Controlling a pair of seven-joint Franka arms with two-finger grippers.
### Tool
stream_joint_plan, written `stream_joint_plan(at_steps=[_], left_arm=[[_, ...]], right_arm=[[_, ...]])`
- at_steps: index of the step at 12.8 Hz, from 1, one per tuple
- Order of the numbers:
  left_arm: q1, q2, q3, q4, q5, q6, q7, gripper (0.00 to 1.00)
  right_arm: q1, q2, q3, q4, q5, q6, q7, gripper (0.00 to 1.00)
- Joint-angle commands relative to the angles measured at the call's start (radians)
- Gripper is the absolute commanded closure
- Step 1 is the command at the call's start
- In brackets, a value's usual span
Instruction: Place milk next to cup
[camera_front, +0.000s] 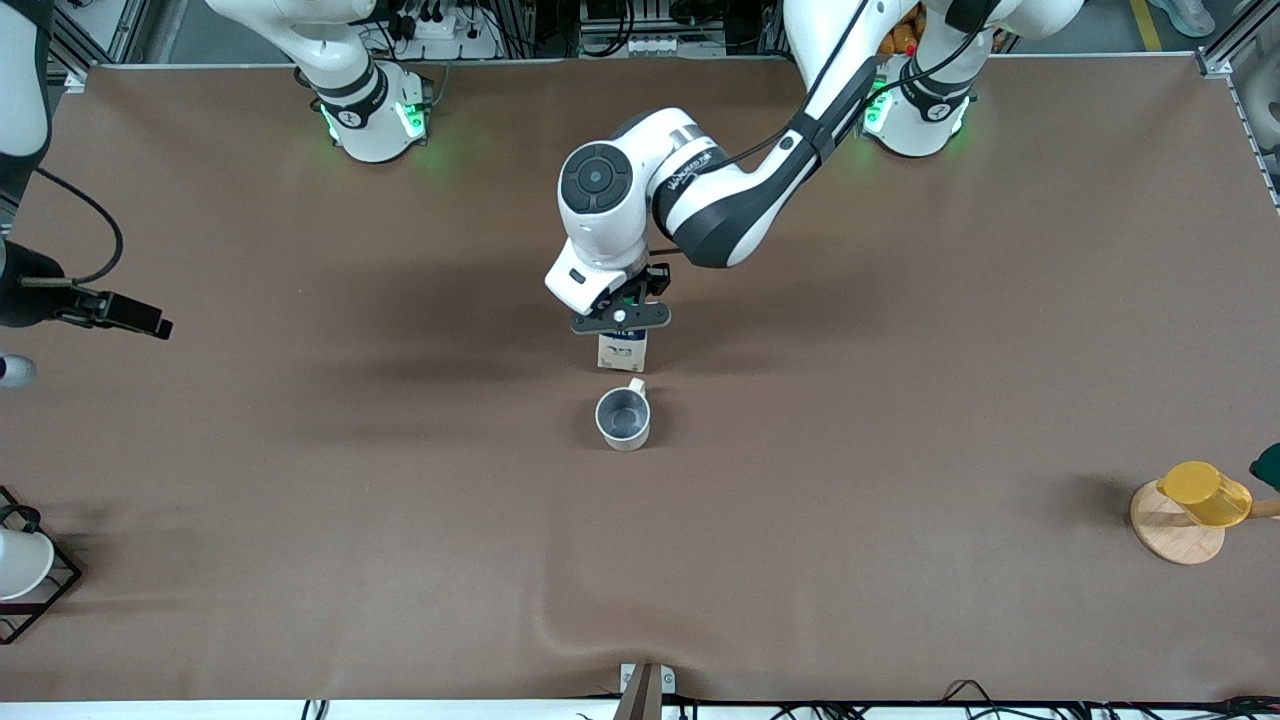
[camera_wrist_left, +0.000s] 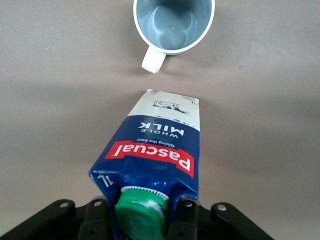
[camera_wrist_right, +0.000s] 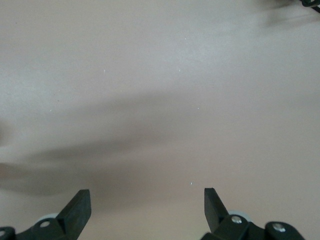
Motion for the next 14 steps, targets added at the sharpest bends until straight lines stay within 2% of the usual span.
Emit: stream_joint_plan(at_steps=[1,3,7,8,12,14], left_arm=[[-0.013,0.023,0.017,0.029,0.009,-0.002,0.019,1.0],[-0.012,0.029,0.017,0.024,0.011,-0.006,0.019,1.0],[-0.01,0.04,0.024,0.021,0.013,-0.009,0.019,1.0],[-0.013,0.04,0.044,0.021,0.011,-0.009,0.021,1.0],[-0.013,0.046,0.046,0.023,0.011,-0.005,0.021,1.0],[-0.013,0.047,0.046,0.023,0.011,0.003,0.022,1.0]], right_arm=[[-0.017,-0.082,0.021,-0.104,-0.016,0.059,-0.008,0.0],[-0.02,-0.124,0.021,-0.173,-0.016,0.111,-0.011,0.0],[-0.02,-0.135,0.021,-0.173,-0.016,0.104,-0.011,0.0],[-0.018,-0.133,0.021,-0.158,-0.019,0.105,-0.011,0.0],[-0.009,-0.118,0.024,-0.018,-0.043,0.067,0.0,0.0],[-0.011,-0.116,0.022,0.005,-0.046,0.052,0.002,0.0]])
